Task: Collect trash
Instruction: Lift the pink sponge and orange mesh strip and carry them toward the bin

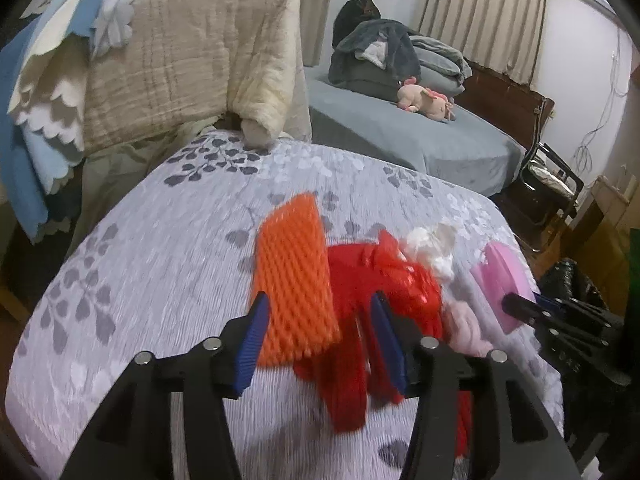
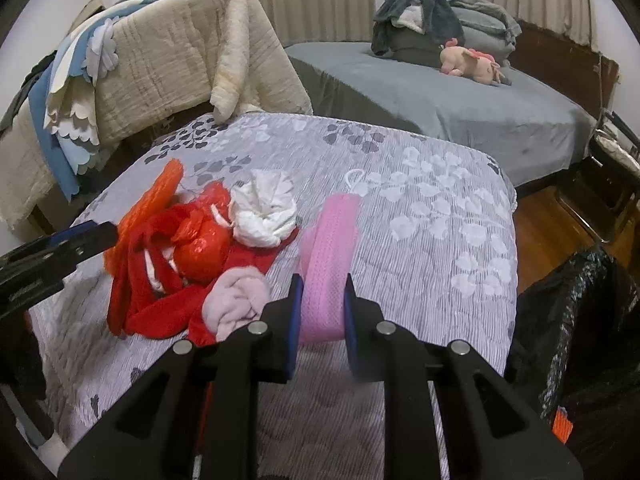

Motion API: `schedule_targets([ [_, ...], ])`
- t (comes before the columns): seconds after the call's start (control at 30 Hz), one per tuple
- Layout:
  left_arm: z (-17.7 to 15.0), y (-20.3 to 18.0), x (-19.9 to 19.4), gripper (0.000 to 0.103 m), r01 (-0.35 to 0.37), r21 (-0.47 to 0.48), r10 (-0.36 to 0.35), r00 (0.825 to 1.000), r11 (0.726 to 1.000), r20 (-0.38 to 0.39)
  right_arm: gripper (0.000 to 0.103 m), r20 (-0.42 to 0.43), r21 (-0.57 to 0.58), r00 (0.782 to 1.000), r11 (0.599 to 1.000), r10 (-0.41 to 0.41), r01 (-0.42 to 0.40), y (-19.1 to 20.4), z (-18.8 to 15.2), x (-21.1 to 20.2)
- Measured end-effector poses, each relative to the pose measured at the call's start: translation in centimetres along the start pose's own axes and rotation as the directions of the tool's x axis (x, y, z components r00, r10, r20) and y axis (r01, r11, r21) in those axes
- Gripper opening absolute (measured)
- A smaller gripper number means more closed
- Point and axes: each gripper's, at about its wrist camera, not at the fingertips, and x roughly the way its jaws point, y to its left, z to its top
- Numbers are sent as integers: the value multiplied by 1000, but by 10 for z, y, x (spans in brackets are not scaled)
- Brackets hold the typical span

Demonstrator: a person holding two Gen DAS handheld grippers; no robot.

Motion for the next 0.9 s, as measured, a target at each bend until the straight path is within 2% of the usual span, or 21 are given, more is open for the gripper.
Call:
schedule_targets([
  [0.2,9,5,29,51,-12,0,12,999,1000,-39,18,0,-9,1000,1000,-3,3,1,4,6],
  [0.27,9,8,38,36,-15,-8,14,998,1000,-60,18,0,-7,1000,1000,-1,1,1,5,7],
  [0.43,7,15,33,12,-5,-35,3,998,999,-55,18,4,-11,1000,1000,6,-6,2,6,3],
  [0.67,10,18,3,11,-19,-59,18,1000,998,-9,18,38,1,999,1000,26,-26,4,10,-15],
  [0.9,15,-6,-36,11,-20,-28,21,1000,999,23,18,86,7,995,999,40,-41,3,13,-47],
])
